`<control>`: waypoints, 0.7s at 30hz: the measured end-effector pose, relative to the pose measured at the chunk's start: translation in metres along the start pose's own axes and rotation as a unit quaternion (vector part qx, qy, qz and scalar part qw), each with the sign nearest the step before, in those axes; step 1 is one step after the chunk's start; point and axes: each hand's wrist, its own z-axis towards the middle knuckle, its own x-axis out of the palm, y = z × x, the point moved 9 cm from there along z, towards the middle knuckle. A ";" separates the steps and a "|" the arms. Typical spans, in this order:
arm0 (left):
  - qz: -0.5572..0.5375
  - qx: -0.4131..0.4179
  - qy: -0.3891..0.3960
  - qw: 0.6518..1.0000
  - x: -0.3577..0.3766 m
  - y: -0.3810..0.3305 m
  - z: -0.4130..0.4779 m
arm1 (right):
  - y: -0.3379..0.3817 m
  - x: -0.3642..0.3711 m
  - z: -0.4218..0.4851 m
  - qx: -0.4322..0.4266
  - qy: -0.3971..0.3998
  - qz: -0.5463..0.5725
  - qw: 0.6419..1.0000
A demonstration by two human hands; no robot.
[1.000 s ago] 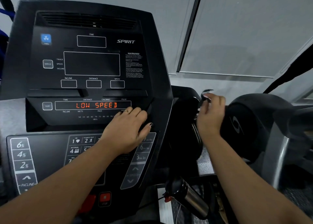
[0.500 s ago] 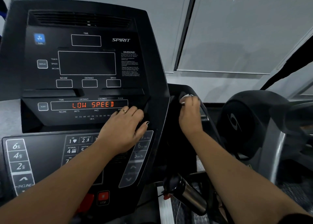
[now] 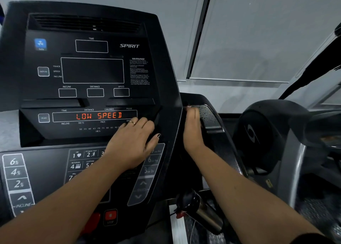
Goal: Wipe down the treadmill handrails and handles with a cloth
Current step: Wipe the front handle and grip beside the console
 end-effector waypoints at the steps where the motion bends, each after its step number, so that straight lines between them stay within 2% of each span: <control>1: 0.001 0.000 0.002 1.000 0.000 0.000 0.000 | -0.001 0.005 -0.006 -0.007 0.025 0.006 1.000; 4: -0.007 0.001 0.000 1.000 0.000 0.001 0.000 | -0.016 0.015 -0.026 -0.002 0.128 0.043 0.991; 6: -0.009 0.002 0.004 1.000 0.000 0.000 0.000 | -0.032 0.013 -0.040 0.065 0.209 0.050 0.975; 7: -0.010 0.002 0.004 1.000 0.000 0.000 0.000 | -0.039 0.008 -0.044 0.093 0.221 0.059 0.969; 9: -0.012 0.003 -0.002 1.000 -0.001 -0.001 -0.001 | -0.049 -0.015 -0.040 0.134 0.170 0.106 0.971; 11: -0.007 0.004 0.000 1.000 -0.001 -0.001 0.000 | -0.051 -0.045 -0.030 0.153 0.092 0.203 0.963; 14: -0.004 0.003 0.009 1.000 0.001 -0.001 0.000 | -0.053 -0.086 -0.021 0.170 0.009 0.328 0.929; 16: -0.006 0.003 0.009 1.000 0.000 0.000 0.000 | -0.065 -0.105 -0.023 0.201 -0.035 0.369 0.907; 18: -0.006 0.003 0.010 1.000 0.000 -0.001 0.000 | -0.088 -0.110 -0.033 0.243 -0.042 0.319 0.915; 21: -0.008 0.002 0.009 1.000 0.000 0.000 0.000 | -0.120 -0.107 -0.054 0.271 -0.001 0.081 0.959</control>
